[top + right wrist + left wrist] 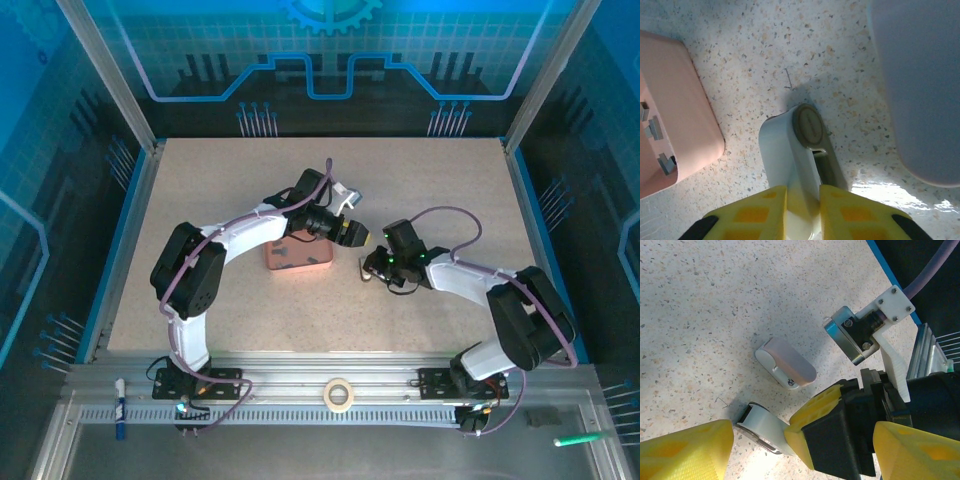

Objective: Load the staples into the stapler

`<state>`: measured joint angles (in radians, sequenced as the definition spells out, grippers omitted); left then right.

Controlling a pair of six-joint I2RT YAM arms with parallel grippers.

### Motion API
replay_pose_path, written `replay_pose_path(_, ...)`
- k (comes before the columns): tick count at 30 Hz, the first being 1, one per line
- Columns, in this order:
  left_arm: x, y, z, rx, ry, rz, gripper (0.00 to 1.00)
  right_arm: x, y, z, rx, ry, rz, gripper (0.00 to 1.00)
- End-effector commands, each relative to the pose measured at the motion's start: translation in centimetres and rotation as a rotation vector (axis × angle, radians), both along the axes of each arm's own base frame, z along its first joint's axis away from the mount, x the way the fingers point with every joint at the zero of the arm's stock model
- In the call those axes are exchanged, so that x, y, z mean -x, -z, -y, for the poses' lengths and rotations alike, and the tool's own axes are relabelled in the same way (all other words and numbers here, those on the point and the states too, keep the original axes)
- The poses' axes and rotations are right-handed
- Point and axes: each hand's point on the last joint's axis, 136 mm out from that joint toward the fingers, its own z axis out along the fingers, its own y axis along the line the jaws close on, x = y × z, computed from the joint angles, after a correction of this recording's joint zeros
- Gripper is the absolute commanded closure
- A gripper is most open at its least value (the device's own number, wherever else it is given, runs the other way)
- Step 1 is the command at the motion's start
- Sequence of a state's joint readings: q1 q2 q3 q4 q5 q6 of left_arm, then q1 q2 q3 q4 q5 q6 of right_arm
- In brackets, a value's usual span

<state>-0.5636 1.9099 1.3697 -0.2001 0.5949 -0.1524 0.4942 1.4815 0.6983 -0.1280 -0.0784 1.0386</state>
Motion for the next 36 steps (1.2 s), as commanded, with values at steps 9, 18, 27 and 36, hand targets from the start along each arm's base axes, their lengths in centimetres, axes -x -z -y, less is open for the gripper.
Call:
replay_pose_path(9, -0.3, -0.2, -1.3, -0.016, -0.042, 0.025, 0.23, 4.5, 4.0, 2.4, 0.173, 0.001, -0.17, 0.78)
replay_pose_path(18, -3.8, -4.2, -7.0, -0.058, -0.275, 0.184, 0.18, -0.5, -4.7, 1.7, 0.191, -0.062, 0.123, 0.63)
replay_pose_path(27, -5.3, -6.3, -21.0, -0.29, -0.738, 0.434, 0.03, -2.8, -8.9, 9.8, 0.428, 0.0, 0.322, 0.19)
replay_pose_path(36, -1.8, -4.6, -34.4, -0.611, -1.126, 0.652, 0.01, -3.8, -9.9, 17.6, 0.627, 0.07, 0.52, 0.0)
